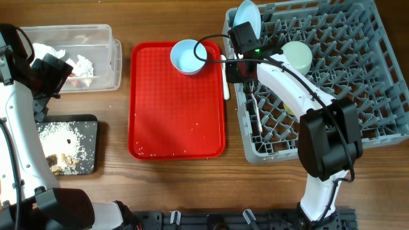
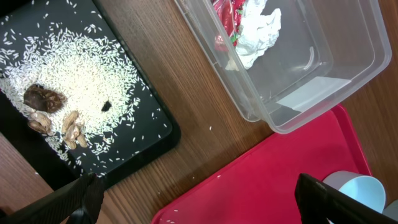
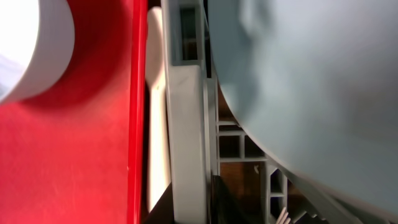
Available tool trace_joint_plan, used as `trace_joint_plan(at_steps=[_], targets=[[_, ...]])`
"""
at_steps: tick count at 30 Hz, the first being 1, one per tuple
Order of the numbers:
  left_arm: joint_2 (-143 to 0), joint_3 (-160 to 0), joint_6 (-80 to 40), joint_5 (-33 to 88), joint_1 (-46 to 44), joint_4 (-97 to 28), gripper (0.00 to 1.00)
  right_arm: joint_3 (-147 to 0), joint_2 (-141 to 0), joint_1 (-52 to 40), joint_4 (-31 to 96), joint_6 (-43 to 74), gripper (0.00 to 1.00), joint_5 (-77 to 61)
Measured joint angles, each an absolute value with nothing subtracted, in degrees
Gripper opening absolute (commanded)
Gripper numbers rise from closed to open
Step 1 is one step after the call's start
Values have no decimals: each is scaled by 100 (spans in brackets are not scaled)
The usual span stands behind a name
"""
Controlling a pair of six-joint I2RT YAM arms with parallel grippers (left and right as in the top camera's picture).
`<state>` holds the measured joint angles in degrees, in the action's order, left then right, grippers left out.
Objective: Sort waste into correct bins and load items into the dishwasher rack
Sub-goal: 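Swing the right gripper from the rack to the light-blue bowl on the tray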
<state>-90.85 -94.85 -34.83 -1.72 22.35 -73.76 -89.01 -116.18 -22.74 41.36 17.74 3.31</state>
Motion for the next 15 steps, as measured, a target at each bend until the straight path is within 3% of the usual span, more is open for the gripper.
trace_joint_plan(at_steps=[6,14,15], targets=[[-9085,-9485,-3485,-172,2235,-7376,100,-8903,-11627,-1907,4167,1791,8,344],[-9085,-9485,-3485,-172,2235,-7373,100,-8901,-11642,-1643,3948,1852,10,412],[-9085,-9485,-3485,-172,2235,-7376,100,-8901,-11649,-1638,3870,1951,14,421]])
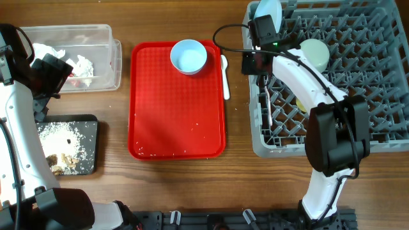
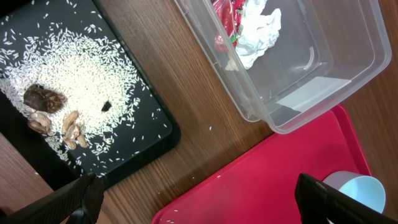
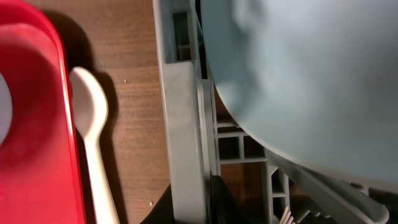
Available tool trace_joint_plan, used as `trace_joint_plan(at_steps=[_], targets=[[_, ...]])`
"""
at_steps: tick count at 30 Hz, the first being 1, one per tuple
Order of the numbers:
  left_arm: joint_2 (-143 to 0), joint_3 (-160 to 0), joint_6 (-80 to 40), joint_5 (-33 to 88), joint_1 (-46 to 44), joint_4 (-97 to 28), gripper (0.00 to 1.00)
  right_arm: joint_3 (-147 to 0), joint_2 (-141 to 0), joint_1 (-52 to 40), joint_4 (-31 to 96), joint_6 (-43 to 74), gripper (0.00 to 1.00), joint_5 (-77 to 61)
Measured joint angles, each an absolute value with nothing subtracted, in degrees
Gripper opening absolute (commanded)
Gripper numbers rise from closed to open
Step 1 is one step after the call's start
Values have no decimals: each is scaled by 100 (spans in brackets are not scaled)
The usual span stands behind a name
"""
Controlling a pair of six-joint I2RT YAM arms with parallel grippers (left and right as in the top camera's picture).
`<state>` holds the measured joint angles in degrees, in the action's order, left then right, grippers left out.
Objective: Sort waste into correct bins and load items into the dishwasher rack
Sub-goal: 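Swing the right gripper from the rack to the light-blue bowl on the tray, then lower the right gripper onto the blue bowl rim and grasp it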
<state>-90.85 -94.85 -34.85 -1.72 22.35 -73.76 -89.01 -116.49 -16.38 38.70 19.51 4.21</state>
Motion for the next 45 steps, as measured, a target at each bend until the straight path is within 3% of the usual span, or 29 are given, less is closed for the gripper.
trace_joint_plan(at_steps=[3,6,8,12,16,23,28,31,38,40,43,45], targets=[[-9085,-9485,-3485,-172,2235,-7376,100,-8901,-11679,-1623,3758,2128,18,432],[-9085,-9485,-3485,-172,2235,-7376,100,-8901,-11677,-1557,3758,2274,37,246],[-9085,-9485,-3485,-172,2235,-7376,100,-8901,-11535,-1542,3903,2335,44,196],[-9085,-9485,-3485,-172,2235,-7373,100,-8901,-10138,-1586,4101,2340,51,16],[-9085,-9485,-3485,-169,2235,-7376,100,-8899,-9745,-2462,3371,2268,67,-283],[-9085,-9485,-3485,-174,2235,-7384,100,-8921,-10320,-3629,873,1798,71,-207],[-9085,-9485,-3483,-172,2235,-7376,100,-9212,-12075,-3997,539,1149,77,5],[-9085,-9485,-3485,-172,2235,-7376,100,-9708,-12954,-4145,812,489,76,357],[-9085,-9485,-3483,-172,2235,-7376,100,-9981,-13026,-4169,1323,-141,72,593],[-9085,-9485,-3485,-172,2235,-7376,100,-9981,-13076,-4169,1424,-292,68,690],[-9085,-9485,-3485,-172,2235,-7373,100,-9981,-13128,-4160,1573,-471,50,797],[-9085,-9485,-3485,-172,2235,-7376,100,-9981,-13128,-4145,1682,-539,48,808]])
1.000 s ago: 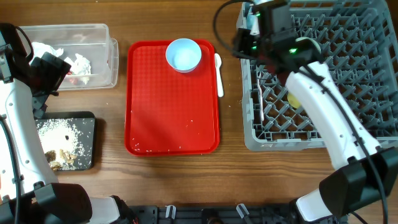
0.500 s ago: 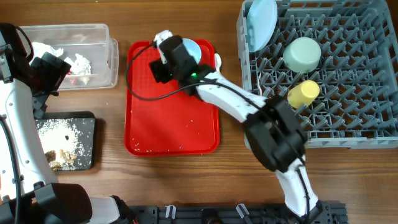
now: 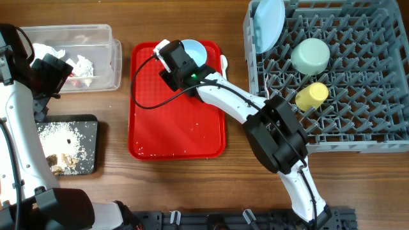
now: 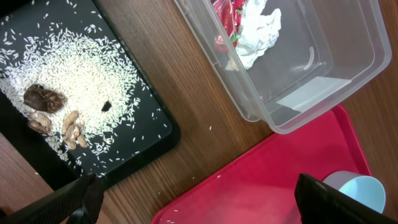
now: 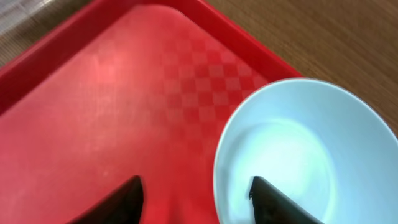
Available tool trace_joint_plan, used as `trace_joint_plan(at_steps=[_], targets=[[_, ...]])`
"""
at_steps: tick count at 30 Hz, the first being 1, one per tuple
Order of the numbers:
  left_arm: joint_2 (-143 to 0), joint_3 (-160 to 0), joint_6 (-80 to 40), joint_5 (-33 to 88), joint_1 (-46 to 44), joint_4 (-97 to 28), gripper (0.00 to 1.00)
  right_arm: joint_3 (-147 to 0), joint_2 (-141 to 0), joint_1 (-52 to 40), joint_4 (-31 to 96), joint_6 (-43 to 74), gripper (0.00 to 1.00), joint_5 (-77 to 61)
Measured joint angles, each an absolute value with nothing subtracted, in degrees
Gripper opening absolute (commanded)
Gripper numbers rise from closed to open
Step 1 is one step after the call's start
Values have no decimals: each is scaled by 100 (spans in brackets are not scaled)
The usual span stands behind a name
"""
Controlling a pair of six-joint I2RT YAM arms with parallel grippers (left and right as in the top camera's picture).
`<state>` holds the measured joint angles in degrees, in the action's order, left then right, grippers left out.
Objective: Sort waste into correct bins and load items into the dishwasher rack
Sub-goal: 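Lower the right gripper onto the blue bowl rim and grasp it, then lift the blue bowl and carry it to the back of the rack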
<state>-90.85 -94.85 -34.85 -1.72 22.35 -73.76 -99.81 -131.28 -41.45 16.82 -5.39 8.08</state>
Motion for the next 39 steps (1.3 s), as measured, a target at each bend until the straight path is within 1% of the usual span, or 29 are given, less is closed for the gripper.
trace_joint_plan(at_steps=[8,9,10,15,18,20,21,22,23,28,31,36,39], targets=[[-9085,-9485,-3483,-172,2235,-7376,100,-9981,-13131,-4066,1981,-589,47,864],[-9085,-9485,-3485,-172,2235,-7376,100,-9981,-13131,-4066,1994,-589,45,867],[-9085,-9485,-3485,-172,2235,-7376,100,-9981,-13137,-4066,2040,-591,40,867],[-9085,-9485,-3483,-172,2235,-7376,100,-9981,-13214,-4069,2241,-589,37,886],[-9085,-9485,-3483,-172,2235,-7376,100,-9983,-13220,-4069,2259,-558,29,888],[-9085,-9485,-3483,-172,2235,-7376,100,-9981,-13220,-4073,2274,-482,21,895],[-9085,-9485,-3485,-172,2235,-7376,100,-9981,-13220,-4073,2274,-440,13,904],[-9085,-9485,-3483,-172,2235,-7376,100,-9983,-13220,-4073,2285,-388,7,906],[-9085,-9485,-3485,-172,2235,-7376,100,-9983,-13211,-4073,2318,-298,6,908],[-9085,-9485,-3485,-172,2235,-7376,100,-9981,-12929,-4073,2488,95,4,906],[-9085,-9485,-3485,-172,2235,-7376,100,-9981,-12440,-4071,2644,386,4,908],[-9085,-9485,-3483,-172,2235,-7373,100,-9992,-10903,-3789,3376,991,4,854],[-9085,-9485,-3485,-169,2235,-7378,100,-10003,-9944,-3131,4001,1306,4,663]])
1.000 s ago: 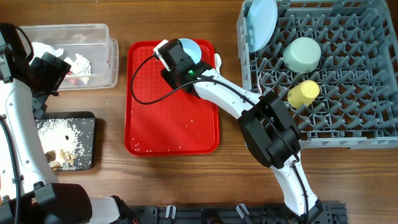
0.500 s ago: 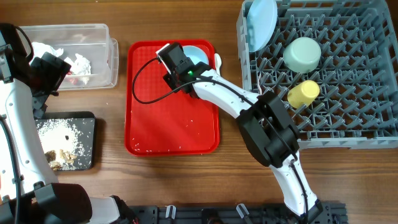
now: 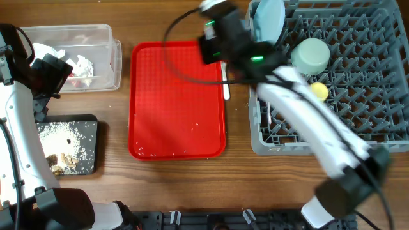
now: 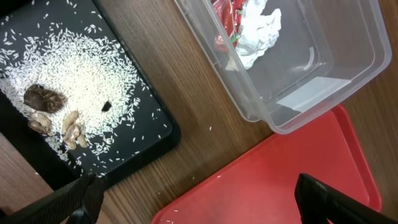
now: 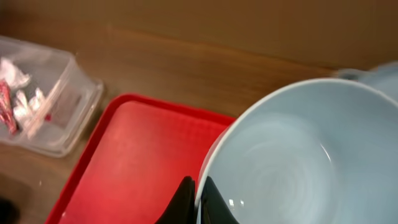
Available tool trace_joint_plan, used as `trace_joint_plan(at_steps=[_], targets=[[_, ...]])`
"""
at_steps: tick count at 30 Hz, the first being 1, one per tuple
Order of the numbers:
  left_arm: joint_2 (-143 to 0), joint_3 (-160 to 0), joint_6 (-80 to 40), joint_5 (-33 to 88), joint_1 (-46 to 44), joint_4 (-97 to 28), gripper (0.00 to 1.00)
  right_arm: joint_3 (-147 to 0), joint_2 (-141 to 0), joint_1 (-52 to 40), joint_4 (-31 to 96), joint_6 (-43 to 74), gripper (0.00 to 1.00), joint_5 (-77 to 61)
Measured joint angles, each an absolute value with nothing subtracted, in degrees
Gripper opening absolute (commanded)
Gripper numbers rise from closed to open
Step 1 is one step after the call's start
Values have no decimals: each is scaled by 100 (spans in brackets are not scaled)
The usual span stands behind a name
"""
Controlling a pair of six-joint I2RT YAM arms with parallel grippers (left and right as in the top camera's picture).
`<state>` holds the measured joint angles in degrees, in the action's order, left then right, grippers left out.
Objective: Sort waste into correct bins and load items into the dishwasher rack
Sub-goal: 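Lift the blue bowl and carry it to the back of the rack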
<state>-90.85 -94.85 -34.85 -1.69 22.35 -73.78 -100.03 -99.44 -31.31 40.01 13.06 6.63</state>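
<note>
My right gripper (image 5: 198, 186) is shut on the rim of the pale blue bowl (image 5: 298, 155), holding it in the air above the back right corner of the red tray (image 3: 179, 102). In the overhead view that arm (image 3: 220, 32) is blurred and hides the bowl. The grey dishwasher rack (image 3: 255, 144) on the right holds an upright blue plate (image 3: 270, 19), a pale green cup (image 3: 311, 54) and a yellow cup (image 3: 317, 91). A white spoon (image 3: 225, 82) lies on the wood between tray and rack. My left gripper (image 4: 199, 208) hangs open near the bins.
A clear plastic bin (image 3: 77, 57) with crumpled wrappers and tissue sits at the back left. In front of it a black tray (image 3: 70, 147) holds rice and food scraps. Loose rice grains dot the red tray's front edge.
My right gripper was open just over the bowl on the tray. It is now shut on the bowl's rim, and the bowl is off the tray, up near the rack. The left arm is unchanged.
At first my right gripper was at the rack's left edge beside the plate, with the rack against the tray. Then the rack stood farther right and the spoon showed. After that the gripper was open at the bowl, which it now holds lifted.
</note>
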Motion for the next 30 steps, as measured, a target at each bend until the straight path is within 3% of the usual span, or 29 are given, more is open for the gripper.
trace_joint_plan(at_steps=[7,12,17,24,30], targets=[[-9085,-9485,-3483,-172,2235,-7373,100,-10018,-9310,-845,4508,1614,5,-934],[-9085,-9485,-3485,-172,2235,-7373,100,-10022,-9489,775,3236,1693,4,-3197],[-9085,-9485,-3483,-176,2235,-7371,100,-10042,-10464,1151,1468,2080,4,-4943],[-9087,-9485,-3485,-174,2235,-7376,100,-10022,-12505,1273,-1747,4506,4,-6418],[-9087,-9485,-3483,-172,2235,-7376,100,-10020,-13107,1485,-2314,6114,4,-6720]])
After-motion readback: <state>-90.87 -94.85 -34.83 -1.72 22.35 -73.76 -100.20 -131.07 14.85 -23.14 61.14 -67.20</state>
